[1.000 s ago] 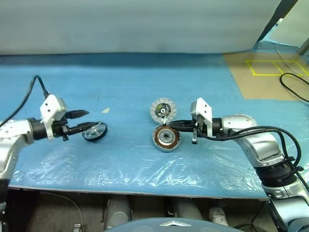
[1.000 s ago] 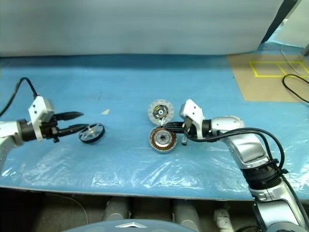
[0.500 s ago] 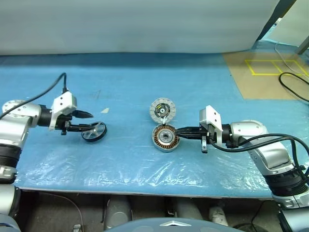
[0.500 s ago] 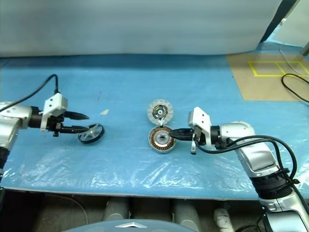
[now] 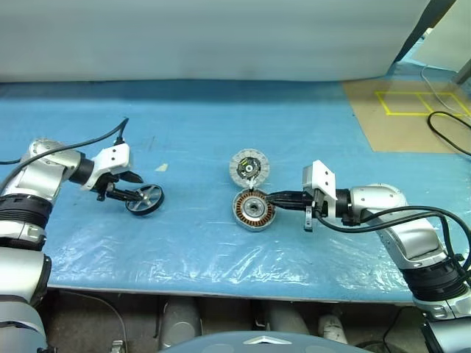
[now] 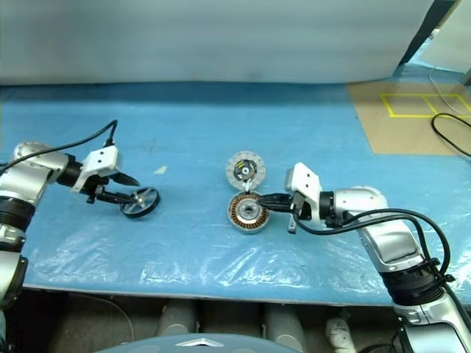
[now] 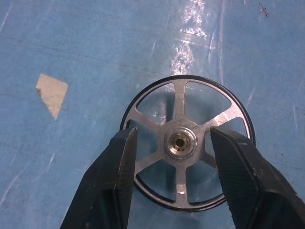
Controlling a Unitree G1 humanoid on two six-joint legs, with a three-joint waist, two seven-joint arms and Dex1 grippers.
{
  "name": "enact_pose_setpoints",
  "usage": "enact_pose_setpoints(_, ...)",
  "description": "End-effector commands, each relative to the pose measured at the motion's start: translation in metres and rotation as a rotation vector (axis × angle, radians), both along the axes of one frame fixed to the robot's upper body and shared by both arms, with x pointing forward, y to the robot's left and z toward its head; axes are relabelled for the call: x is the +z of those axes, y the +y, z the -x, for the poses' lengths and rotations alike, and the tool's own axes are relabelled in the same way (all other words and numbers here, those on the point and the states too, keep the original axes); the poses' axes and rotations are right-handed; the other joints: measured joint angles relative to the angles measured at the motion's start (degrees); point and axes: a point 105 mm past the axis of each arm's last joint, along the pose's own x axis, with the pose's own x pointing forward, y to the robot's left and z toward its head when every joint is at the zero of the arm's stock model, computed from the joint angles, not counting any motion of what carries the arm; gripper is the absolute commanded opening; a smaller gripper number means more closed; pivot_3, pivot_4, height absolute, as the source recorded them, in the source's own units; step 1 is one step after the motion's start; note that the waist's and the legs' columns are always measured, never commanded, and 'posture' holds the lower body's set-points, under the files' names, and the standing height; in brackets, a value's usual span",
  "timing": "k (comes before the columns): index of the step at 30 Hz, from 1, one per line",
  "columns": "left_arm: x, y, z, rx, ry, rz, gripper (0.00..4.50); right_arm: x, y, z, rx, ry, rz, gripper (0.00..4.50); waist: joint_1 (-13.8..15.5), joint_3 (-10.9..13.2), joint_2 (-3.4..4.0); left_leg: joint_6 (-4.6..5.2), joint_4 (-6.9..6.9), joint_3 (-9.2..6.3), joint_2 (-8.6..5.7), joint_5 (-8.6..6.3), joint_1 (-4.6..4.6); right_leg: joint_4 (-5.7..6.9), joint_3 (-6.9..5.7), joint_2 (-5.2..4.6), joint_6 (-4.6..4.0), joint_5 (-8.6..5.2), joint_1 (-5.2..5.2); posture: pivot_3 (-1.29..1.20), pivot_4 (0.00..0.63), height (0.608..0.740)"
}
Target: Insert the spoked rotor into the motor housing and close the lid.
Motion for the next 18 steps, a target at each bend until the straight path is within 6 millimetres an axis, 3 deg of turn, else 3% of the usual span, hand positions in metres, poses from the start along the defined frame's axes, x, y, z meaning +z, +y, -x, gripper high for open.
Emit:
enact_pose_setpoints(1, 0.007, 0.0, -0.003, -0.025, -0.019, -0.015, 2.6, 0.005, 0.002, 0.003, 0.008, -0.033, -0.004, 0.03, 0.0, 0.0, 0.0, 0.0, 0.0, -0.02, 0.0, 0.0, 0.0, 0.0, -0.01, 0.0, 0.0, 0.0, 0.0, 0.0, 0.15, 0.74)
enact_pose_setpoints(18, -0.016, -0.008, 0.005, -0.102, 0.013, -0.06, 2.6, 0.003, 0.003, 0.002, -0.015, -0.026, -0.002, 0.03, 0.3, 0.0, -0.01, 0.0, 0.02, -0.03, 0.0, 0.0, 0.0, 0.02, -0.01, 0.0, 0.0, 0.0, 0.0, 0.0, 0.15, 0.74)
